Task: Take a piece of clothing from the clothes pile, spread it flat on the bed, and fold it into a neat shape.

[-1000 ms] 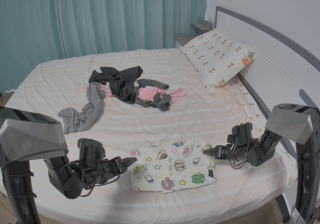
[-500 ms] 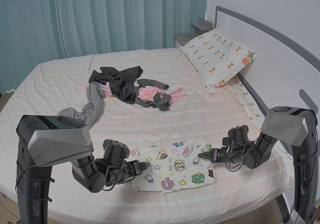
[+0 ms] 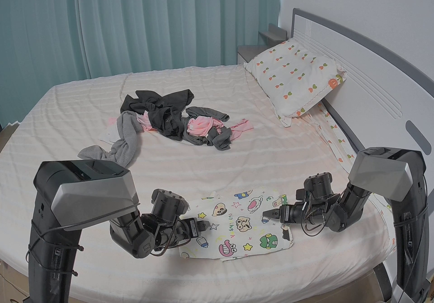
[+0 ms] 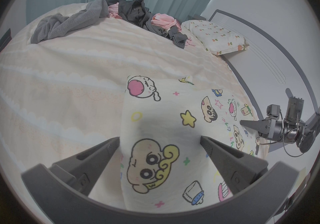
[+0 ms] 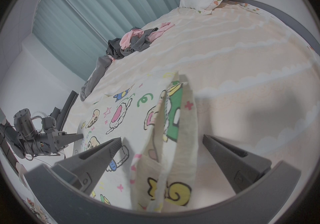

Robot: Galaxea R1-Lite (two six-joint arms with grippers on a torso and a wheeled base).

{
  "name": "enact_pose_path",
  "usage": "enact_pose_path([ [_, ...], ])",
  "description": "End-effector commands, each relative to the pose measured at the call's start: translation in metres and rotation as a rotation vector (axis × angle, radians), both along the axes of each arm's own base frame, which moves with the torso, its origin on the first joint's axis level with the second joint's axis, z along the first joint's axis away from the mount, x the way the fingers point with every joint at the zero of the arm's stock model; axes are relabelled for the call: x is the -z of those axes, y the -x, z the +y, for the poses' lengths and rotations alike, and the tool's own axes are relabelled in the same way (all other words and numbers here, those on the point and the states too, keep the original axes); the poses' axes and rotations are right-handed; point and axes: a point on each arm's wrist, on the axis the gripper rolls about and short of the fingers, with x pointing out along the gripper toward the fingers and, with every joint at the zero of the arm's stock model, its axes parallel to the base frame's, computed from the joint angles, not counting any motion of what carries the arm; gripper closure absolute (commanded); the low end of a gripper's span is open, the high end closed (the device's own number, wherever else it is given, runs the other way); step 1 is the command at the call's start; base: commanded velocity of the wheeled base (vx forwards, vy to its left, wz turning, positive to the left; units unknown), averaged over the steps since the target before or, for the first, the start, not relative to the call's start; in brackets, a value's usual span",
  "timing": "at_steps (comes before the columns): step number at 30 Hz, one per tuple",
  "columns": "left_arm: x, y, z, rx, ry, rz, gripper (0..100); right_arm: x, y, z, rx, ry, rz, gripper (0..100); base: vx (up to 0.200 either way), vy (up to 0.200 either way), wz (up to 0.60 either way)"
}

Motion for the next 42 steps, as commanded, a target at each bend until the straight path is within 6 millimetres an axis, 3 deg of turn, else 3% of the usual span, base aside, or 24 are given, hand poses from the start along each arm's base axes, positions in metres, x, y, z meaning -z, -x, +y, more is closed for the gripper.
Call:
enact_pose_path([
  [1,0.001,-0.006,-0.009,0.011,0.0,-0.002,0,0.003,0.001,0.01,-0.028,-0.01,0.007,0,0.0,0.0,0.0],
  [4,0.0,-0.007,-0.013,0.017,-0.004,0.005,0,0.004,0.001,0.013,-0.038,-0.012,0.01,0,0.0,0.0,0.0],
  [5,-0.001,-0.007,-0.017,0.024,-0.004,0.008,0,0.004,0.001,0.018,-0.051,-0.017,0.009,100,0.0,0.0,0.0],
  [6,-0.001,-0.007,-0.017,0.024,-0.005,0.01,100,0.004,0.001,0.018,-0.051,-0.017,0.009,100,0.0,0.0,0.0],
  [17,-0.003,-0.003,-0.019,0.005,-0.028,-0.004,100,0.002,0.003,0.019,-0.052,-0.023,0.007,100,0.0,0.0,0.0],
  [19,-0.023,0.003,-0.015,-0.02,0.002,-0.018,100,-0.012,0.005,0.018,-0.042,-0.035,-0.01,100,0.0,0.0,0.0],
  [24,-0.033,0.007,-0.013,-0.037,0.028,-0.022,100,-0.035,0.01,0.022,-0.019,-0.087,-0.02,100,0.0,0.0,0.0],
  [42,-0.055,0.022,-0.002,-0.052,0.059,-0.023,100,-0.038,0.023,0.03,-0.045,-0.082,-0.005,100,-0.022,0.022,0.0],
])
